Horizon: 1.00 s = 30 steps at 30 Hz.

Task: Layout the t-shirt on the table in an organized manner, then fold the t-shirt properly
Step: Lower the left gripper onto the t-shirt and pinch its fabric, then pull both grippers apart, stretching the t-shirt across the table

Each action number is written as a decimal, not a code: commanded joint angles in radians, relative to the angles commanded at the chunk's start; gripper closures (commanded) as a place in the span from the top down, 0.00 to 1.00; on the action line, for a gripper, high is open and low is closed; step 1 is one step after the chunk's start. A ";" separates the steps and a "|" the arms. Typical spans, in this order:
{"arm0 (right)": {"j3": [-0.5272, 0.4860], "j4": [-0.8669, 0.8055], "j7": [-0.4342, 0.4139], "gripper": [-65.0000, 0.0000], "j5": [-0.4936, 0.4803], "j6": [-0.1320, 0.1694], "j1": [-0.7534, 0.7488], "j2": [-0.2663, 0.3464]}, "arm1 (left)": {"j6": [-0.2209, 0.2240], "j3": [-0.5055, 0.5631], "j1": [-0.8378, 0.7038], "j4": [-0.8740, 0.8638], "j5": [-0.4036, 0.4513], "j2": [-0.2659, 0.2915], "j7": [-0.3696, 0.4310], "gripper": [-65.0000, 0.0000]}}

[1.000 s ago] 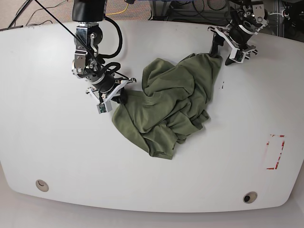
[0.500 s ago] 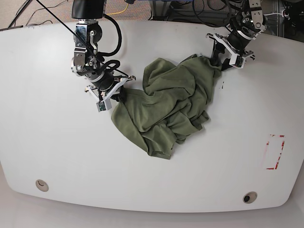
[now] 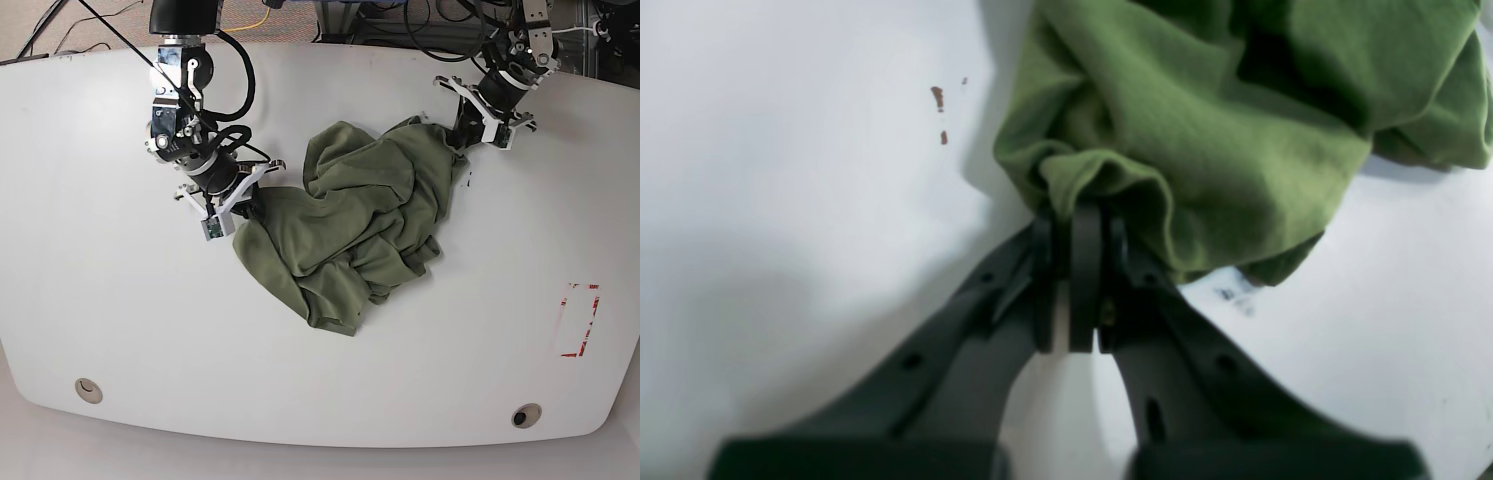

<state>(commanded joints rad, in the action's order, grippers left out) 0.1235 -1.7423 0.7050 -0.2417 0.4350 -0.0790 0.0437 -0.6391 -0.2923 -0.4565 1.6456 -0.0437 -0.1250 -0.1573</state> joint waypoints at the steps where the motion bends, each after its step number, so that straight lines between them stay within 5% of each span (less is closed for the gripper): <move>1: 0.000 -0.017 0.011 0.00 0.000 0.000 0.000 0.000 | 0.000 0.000 0.000 0.012 0.000 -0.008 0.000 0.00; 13: 0.005 -0.216 0.115 0.00 0.003 0.000 0.028 0.005 | 0.000 -0.140 0.063 0.201 0.000 -0.063 -0.017 0.00; 30: 0.006 -0.222 0.117 0.00 0.008 0.002 0.187 0.117 | -0.005 -0.236 0.394 0.264 -0.002 -0.215 -0.267 0.00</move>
<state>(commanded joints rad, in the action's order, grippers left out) 0.1297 -1.9647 0.8216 -0.2340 0.4365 0.1082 0.1603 -0.6437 -0.5286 -0.0621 1.9095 -0.0453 -0.3399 -0.4242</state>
